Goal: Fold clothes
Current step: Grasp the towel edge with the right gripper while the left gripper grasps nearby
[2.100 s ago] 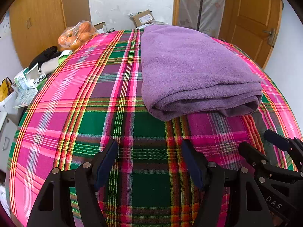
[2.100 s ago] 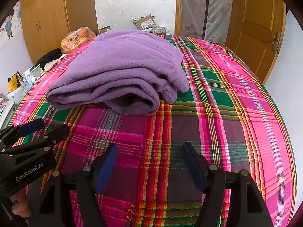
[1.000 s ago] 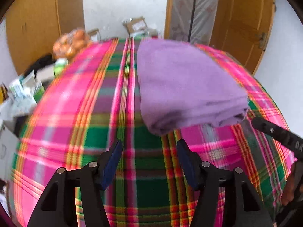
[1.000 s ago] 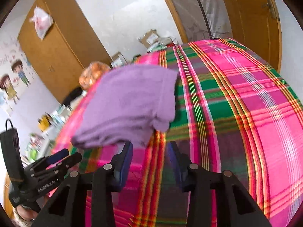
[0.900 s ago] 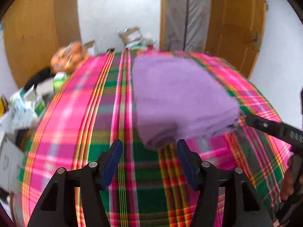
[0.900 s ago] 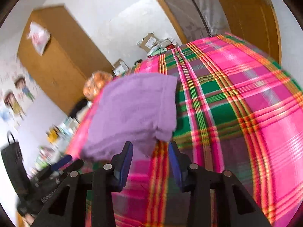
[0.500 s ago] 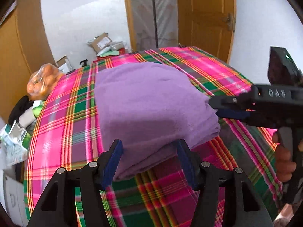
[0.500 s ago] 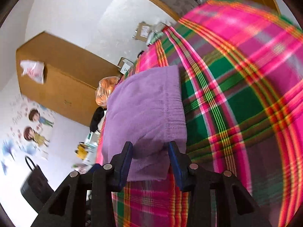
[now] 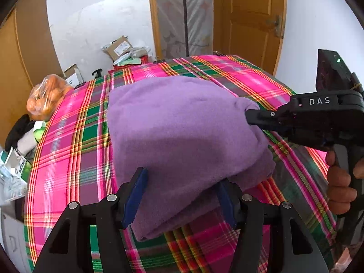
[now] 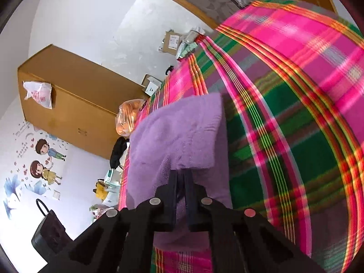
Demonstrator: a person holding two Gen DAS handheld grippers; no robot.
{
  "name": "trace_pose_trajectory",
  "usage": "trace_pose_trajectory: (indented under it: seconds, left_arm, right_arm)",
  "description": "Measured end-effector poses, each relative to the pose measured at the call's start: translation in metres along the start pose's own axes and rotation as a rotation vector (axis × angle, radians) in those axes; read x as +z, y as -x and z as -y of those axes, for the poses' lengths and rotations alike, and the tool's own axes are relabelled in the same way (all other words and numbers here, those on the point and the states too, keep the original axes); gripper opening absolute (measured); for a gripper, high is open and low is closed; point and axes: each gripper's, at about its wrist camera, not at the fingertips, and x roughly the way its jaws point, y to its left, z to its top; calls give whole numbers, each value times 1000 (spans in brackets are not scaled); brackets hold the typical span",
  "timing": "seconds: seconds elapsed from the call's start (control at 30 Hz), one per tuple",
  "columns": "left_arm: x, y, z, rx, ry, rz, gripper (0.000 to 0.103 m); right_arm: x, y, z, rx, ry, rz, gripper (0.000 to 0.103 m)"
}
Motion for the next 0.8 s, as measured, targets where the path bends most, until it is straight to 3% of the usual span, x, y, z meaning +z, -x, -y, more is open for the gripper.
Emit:
trace_pose_trajectory:
  seconds: [0.27,0.5,0.53,0.63,0.8]
  left_arm:
    - [4,4,-13,-12,65,10,62]
    - [2,-2,-19,-6,78,-8,62]
    - [2,-2,-19,-7,79,-8,62]
    - [1,-2,-19,-9,77,-7,62]
    - [-3,-2,-20,-9,80,-9,62]
  right_arm:
    - [-3,9,-14,7,60,57,4]
    - [-23,22,16,7,-54,15,6]
    - [-26,23,20,19,-69,7,10]
    - [-34,24,26,44,-94,-17,35]
    - [-44,19,35,113,-164,-55,43]
